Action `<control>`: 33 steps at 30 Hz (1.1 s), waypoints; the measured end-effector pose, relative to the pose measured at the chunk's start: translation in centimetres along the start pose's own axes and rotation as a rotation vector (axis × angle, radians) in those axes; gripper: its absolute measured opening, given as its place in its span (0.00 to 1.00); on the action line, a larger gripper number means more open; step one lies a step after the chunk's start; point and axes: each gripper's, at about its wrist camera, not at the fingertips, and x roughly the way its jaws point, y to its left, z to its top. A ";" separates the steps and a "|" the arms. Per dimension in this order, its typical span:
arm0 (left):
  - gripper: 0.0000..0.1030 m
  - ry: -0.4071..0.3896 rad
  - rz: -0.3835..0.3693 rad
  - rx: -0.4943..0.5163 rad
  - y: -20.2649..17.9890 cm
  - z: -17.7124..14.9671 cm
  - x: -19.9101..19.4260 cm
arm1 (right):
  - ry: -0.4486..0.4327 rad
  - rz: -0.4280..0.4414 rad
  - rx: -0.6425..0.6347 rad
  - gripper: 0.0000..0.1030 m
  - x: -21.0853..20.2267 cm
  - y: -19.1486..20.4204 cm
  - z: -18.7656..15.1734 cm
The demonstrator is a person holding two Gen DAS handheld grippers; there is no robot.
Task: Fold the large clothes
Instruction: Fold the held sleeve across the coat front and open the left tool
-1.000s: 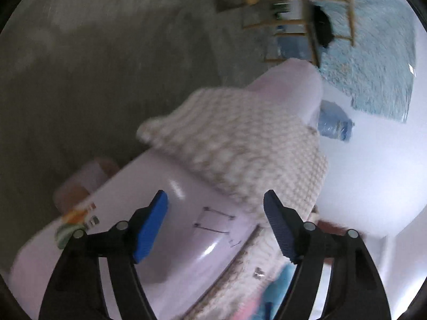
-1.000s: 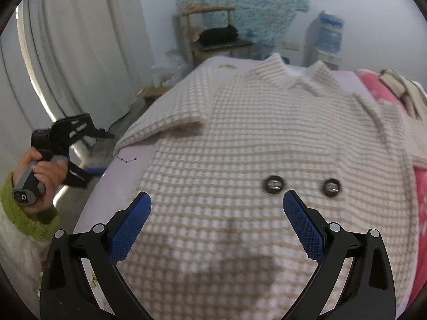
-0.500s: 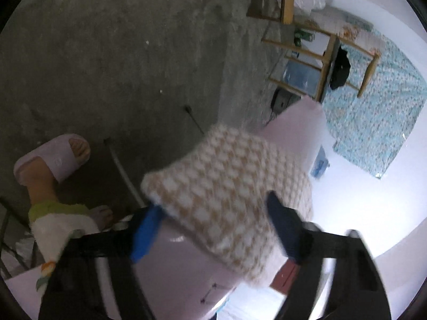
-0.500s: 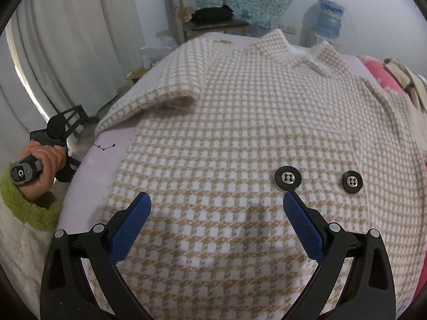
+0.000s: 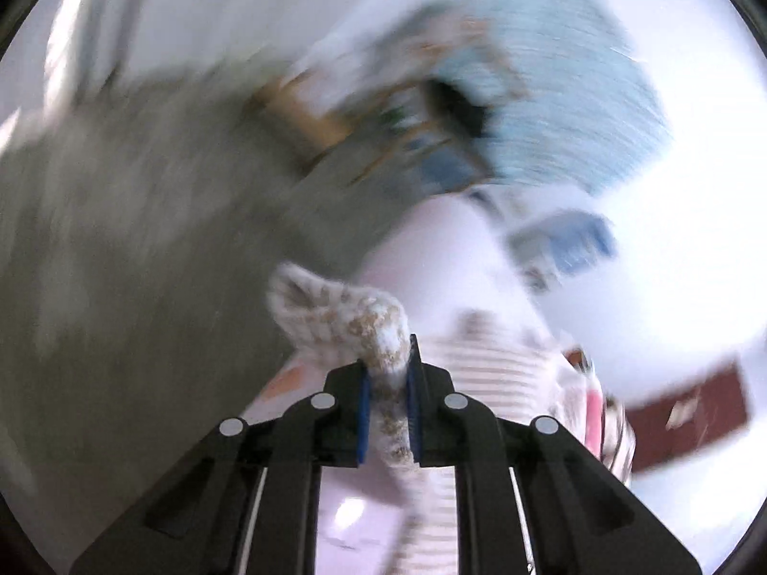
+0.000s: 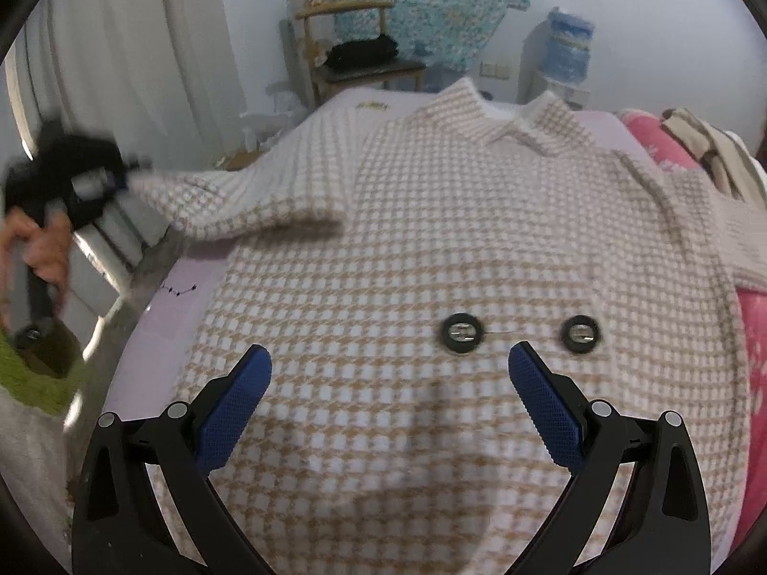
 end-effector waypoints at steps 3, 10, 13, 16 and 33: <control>0.11 -0.030 -0.139 0.248 -10.3 -1.9 -2.5 | -0.021 -0.010 0.038 0.92 -1.2 -1.5 -0.5; 0.13 0.135 -0.305 0.560 -25.0 -11.2 0.0 | -0.029 -0.060 0.122 0.92 -3.1 -6.0 -2.3; 0.23 0.221 -0.297 0.650 -27.6 -15.5 3.4 | -0.022 -0.087 0.164 0.92 -3.4 -8.1 -3.2; 0.56 0.327 -0.250 0.679 -28.5 -18.8 7.5 | 0.005 -0.096 0.210 0.92 -3.1 -10.0 -4.2; 0.93 0.291 -0.230 0.824 -26.4 -20.0 4.1 | 0.136 -0.091 0.212 0.92 0.1 -12.7 -6.3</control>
